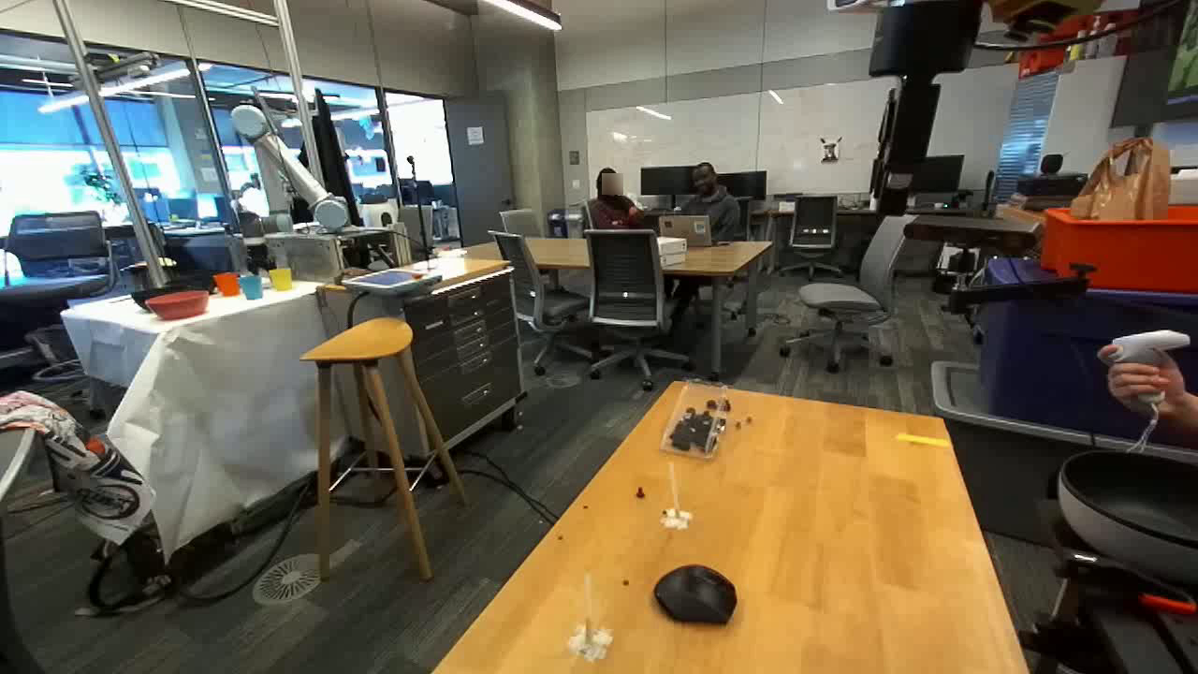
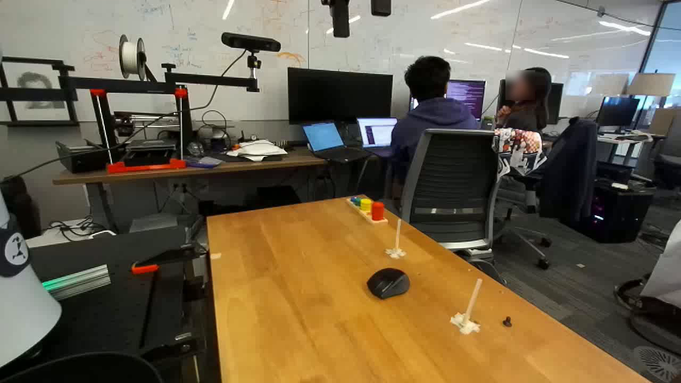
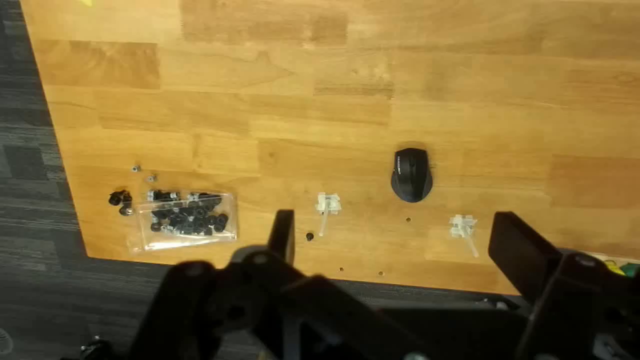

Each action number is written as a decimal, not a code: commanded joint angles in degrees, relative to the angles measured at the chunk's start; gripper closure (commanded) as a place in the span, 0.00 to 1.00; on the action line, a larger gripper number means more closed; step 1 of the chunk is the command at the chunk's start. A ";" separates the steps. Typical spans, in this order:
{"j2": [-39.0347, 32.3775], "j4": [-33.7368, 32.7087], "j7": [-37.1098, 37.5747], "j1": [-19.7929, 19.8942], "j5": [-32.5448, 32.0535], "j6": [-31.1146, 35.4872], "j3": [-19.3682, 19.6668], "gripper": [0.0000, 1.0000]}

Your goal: Click a few times on the mouse

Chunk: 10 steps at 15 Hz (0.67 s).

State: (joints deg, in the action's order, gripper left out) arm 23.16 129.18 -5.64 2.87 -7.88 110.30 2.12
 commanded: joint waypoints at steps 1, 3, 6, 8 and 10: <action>-0.01 -0.22 0.10 -0.28 -0.09 -0.08 0.23 0.00; 0.17 -0.45 0.10 -0.28 -0.09 -0.09 0.22 0.00; 0.21 -0.49 0.10 -0.28 -0.09 -0.09 0.22 0.00; 0.04 -0.64 1.35 0.39 -1.44 -0.55 -0.08 0.00; 0.33 -0.63 0.63 0.78 -1.83 -1.11 0.55 0.00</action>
State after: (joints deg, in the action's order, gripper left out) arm 23.28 128.97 -5.36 2.97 -8.13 110.16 2.15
